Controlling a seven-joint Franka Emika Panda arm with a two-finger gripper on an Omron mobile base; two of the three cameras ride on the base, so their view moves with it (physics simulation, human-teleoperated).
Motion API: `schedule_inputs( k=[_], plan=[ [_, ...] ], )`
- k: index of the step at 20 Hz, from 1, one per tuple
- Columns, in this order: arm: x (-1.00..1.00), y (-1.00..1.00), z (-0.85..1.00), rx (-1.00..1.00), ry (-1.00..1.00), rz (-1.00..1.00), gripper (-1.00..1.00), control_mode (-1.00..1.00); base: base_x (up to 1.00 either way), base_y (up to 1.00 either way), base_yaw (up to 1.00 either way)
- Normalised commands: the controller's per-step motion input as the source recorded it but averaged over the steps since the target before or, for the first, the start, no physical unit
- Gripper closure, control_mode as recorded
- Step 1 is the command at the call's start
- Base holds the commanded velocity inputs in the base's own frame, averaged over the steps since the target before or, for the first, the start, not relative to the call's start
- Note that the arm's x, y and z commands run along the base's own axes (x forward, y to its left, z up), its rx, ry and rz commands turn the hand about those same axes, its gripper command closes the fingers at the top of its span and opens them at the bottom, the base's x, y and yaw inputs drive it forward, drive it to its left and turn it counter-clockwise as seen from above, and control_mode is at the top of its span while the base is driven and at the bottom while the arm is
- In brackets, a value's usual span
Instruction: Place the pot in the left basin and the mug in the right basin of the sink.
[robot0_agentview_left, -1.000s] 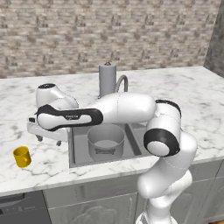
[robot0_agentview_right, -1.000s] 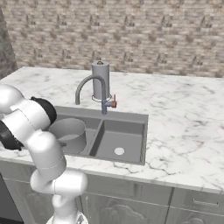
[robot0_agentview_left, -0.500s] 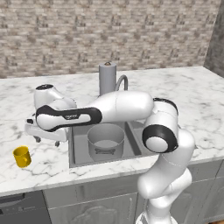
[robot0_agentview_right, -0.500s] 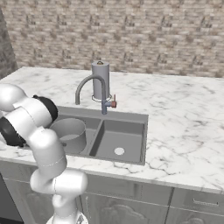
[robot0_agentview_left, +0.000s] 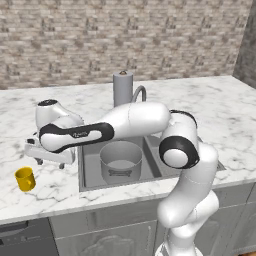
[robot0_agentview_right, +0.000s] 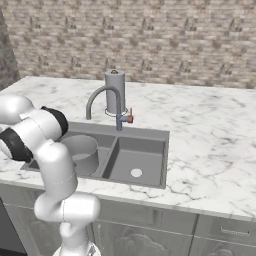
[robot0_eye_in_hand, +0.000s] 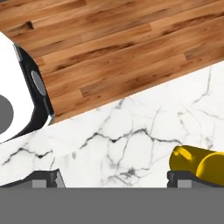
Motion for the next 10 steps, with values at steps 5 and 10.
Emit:
schedule_inputs(
  k=[5, 10],
  plan=[
    [0.12, 0.14, 0.00, 0.00, 0.00, 0.02, -1.00, -1.00, 0.00, 0.00, 0.00],
    [0.06, 0.19, -0.02, -0.01, 0.00, 0.02, -1.00, -1.00, 0.00, 0.00, 0.00]
  ],
)
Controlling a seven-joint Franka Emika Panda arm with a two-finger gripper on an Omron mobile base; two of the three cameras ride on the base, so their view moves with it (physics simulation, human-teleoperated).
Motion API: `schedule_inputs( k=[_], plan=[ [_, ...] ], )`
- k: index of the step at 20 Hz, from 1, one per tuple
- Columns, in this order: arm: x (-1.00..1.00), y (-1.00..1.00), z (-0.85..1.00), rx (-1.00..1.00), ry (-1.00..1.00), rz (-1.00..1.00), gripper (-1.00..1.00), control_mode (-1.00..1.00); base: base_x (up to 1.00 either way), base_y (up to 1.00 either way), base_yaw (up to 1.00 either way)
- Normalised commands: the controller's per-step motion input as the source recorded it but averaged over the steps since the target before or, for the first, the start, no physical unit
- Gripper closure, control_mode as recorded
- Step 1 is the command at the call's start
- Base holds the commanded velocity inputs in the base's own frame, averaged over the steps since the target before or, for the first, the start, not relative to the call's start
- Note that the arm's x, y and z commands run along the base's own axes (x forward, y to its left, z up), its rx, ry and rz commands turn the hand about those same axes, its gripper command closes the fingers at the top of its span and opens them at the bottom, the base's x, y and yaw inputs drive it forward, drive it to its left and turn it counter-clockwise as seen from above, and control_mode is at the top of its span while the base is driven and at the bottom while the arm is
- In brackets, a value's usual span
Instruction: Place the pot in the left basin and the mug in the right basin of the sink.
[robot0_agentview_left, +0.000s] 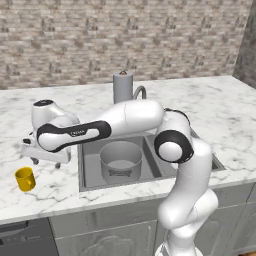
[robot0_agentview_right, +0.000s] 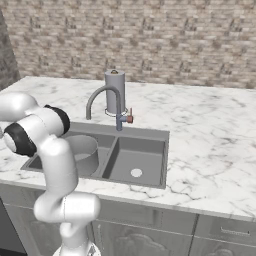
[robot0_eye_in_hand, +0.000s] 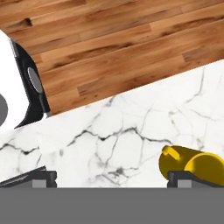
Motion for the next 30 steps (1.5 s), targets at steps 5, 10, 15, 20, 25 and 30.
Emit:
schedule_inputs(
  k=[5, 10, 15, 20, 25, 30],
  plan=[
    [0.09, 0.14, 0.00, -0.01, 0.00, 0.02, -1.00, -1.00, 0.00, 0.00, 0.00],
    [0.14, 0.05, 0.00, 0.00, 0.00, 0.03, -1.00, -1.00, 0.00, 0.00, 0.00],
    [0.10, 0.04, -0.01, 0.00, 0.00, 0.03, -1.00, -1.00, 0.00, 0.00, 0.00],
    [0.01, 0.04, -0.02, 0.00, 0.00, 0.04, -1.00, -1.00, 0.00, 0.00, 0.00],
    [0.00, 0.02, -0.09, 0.00, 0.00, 0.05, -1.00, -1.00, 0.00, 0.00, 0.00],
    [0.04, 0.09, -0.16, 0.00, 0.00, 0.04, -1.00, -1.00, 0.00, 0.00, 0.00]
  ],
)
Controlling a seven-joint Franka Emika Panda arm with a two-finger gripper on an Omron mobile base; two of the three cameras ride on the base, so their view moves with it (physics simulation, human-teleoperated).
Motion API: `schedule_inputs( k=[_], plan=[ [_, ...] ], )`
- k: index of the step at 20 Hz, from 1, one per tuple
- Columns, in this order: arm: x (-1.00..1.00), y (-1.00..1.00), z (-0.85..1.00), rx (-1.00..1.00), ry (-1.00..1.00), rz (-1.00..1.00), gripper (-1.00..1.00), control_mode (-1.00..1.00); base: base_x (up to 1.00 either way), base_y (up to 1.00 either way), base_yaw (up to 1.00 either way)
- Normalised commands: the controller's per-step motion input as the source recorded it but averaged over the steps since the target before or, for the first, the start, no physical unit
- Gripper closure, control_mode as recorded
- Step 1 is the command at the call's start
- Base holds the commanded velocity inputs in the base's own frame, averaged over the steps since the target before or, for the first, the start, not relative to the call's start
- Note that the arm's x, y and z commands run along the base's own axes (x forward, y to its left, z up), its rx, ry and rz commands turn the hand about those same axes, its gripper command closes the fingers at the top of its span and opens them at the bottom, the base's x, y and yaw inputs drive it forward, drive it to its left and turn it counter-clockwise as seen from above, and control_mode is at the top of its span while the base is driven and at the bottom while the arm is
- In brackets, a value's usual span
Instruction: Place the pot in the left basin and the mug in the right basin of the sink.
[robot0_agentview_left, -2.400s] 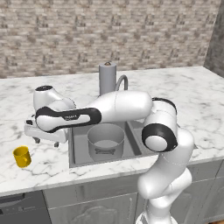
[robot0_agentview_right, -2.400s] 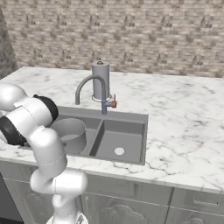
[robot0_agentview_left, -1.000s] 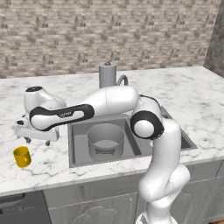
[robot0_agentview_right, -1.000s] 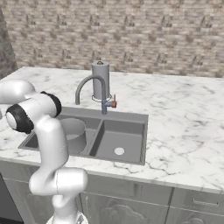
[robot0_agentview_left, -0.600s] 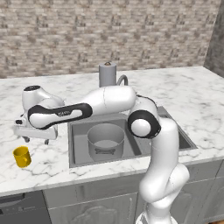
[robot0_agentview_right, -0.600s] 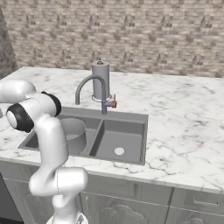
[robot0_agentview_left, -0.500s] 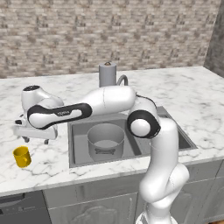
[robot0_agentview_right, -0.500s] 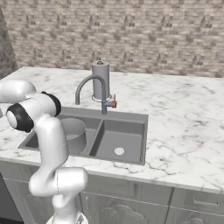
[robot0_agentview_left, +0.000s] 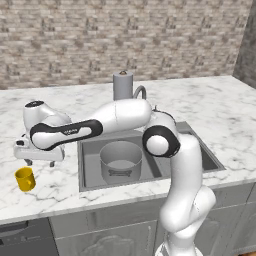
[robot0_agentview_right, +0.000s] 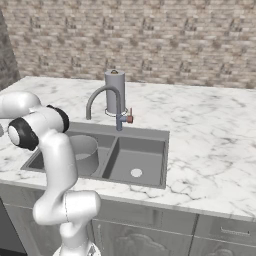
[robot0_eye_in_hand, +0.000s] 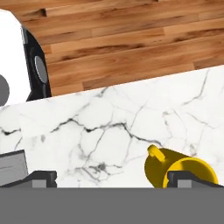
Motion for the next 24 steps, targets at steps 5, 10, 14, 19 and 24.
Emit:
schedule_inputs(
  k=[5, 10, 14, 19, 24],
  plan=[
    [0.12, 0.10, -0.12, 0.00, 0.00, 0.03, -1.00, -1.00, 0.00, 0.00, 0.00],
    [0.13, 0.11, -0.05, 0.00, 0.00, 0.02, -1.00, -1.00, 0.00, 0.00, 0.00],
    [0.08, 0.17, -0.02, 0.00, 0.00, 0.01, -1.00, -1.00, 0.00, 0.00, 0.00],
    [0.12, 0.11, -0.04, 0.00, 0.00, 0.01, -1.00, -1.00, 0.00, 0.00, 0.00],
    [0.11, 0.09, -0.06, 0.00, 0.00, 0.01, -1.00, -1.00, 0.00, 0.00, 0.00]
  ],
)
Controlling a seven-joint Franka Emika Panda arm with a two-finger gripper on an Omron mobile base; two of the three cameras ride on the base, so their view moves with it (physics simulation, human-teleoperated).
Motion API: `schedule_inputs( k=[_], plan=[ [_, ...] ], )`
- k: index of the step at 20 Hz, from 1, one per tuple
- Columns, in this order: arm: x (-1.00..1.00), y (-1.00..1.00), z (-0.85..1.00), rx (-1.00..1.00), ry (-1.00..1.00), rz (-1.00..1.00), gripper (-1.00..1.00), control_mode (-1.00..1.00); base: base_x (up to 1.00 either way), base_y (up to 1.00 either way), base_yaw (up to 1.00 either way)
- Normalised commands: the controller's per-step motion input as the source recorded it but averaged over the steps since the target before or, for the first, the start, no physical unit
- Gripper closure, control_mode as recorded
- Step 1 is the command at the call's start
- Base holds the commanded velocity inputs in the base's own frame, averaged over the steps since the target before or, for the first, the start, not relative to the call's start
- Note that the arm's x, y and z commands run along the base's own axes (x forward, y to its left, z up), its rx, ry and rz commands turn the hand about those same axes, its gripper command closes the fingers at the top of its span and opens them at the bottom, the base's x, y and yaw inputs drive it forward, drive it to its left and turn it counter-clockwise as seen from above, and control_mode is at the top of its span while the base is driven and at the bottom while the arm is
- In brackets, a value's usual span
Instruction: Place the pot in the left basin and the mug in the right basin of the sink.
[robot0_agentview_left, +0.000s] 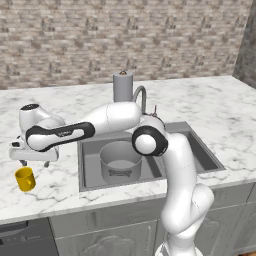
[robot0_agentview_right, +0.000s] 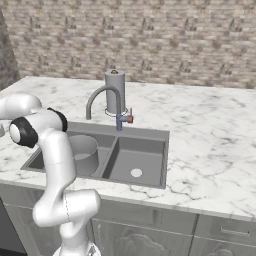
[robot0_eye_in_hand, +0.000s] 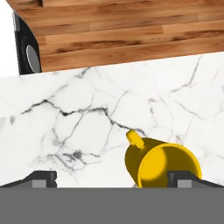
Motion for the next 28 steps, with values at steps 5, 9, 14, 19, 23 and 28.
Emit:
schedule_inputs(
  k=[5, 9, 14, 19, 23, 28],
  plan=[
    [0.10, 0.11, -0.08, 0.00, 0.00, 0.01, -1.00, -1.00, 0.00, 0.00, 0.00],
    [0.13, 0.08, -0.08, 0.00, 0.00, 0.01, -1.00, -1.00, 0.00, 0.00, 0.00],
    [0.11, 0.07, -0.07, 0.00, 0.00, 0.01, -1.00, -1.00, 0.00, 0.00, 0.00],
    [0.06, 0.07, -0.10, 0.00, 0.00, 0.00, -1.00, -1.00, 0.00, 0.00, 0.00],
    [0.05, 0.09, -0.18, -0.02, 0.00, 0.00, -1.00, -1.00, 0.00, 0.00, 0.00],
    [0.06, 0.07, -0.13, -0.01, 0.00, 0.00, -1.00, -1.00, 0.00, 0.00, 0.00]
  ],
)
